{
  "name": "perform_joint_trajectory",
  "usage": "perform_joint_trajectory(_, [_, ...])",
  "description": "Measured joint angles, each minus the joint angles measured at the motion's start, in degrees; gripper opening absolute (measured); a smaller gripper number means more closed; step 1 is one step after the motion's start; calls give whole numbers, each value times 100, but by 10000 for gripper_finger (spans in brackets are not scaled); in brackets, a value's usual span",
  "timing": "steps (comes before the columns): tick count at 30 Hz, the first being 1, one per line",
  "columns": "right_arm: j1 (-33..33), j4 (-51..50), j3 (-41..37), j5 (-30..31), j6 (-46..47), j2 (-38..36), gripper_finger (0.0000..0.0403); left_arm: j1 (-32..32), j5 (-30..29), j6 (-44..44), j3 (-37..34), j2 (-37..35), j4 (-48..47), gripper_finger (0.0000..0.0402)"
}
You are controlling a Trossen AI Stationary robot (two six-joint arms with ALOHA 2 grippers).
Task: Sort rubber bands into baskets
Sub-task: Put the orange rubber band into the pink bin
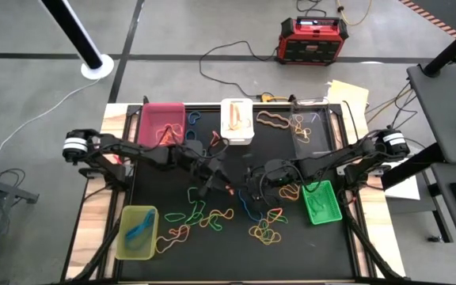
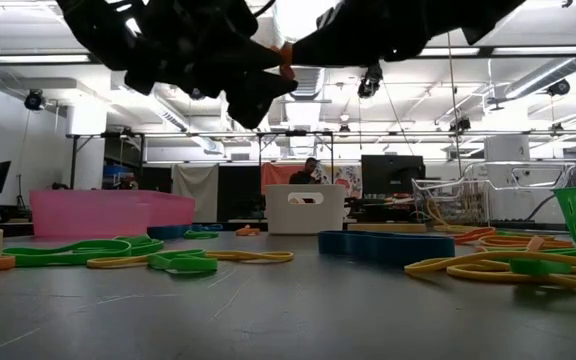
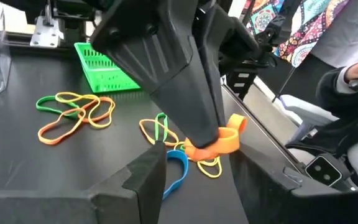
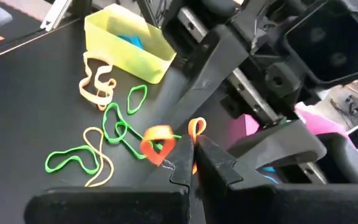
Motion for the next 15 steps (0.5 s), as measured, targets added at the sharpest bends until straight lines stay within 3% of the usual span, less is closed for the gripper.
perform_joint_trajectory(15, [-44,315,-2,251,-181,0,9,87,-57,-24,-20,-96,-64,154])
